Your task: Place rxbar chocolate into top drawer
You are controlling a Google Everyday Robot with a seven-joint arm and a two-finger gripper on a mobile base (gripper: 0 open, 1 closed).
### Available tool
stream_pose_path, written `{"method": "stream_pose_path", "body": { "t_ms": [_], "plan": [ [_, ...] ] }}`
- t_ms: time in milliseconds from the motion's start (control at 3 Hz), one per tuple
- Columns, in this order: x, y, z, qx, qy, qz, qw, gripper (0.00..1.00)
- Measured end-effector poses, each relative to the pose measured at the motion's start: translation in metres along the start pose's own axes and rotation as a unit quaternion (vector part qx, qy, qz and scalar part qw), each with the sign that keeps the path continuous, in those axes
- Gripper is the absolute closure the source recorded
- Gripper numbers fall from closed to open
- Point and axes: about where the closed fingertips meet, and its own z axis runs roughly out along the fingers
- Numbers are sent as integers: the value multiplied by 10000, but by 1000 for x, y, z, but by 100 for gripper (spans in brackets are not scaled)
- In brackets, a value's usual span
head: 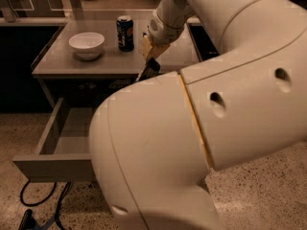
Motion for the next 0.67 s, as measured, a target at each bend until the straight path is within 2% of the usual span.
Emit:
{"method": "stream_pose_path", "body": {
  "t_ms": [333,667],
  "plan": [
    [48,28,42,-742,480,274,9957,100],
    [48,28,42,-743,480,274,9957,100]
  ]
}}
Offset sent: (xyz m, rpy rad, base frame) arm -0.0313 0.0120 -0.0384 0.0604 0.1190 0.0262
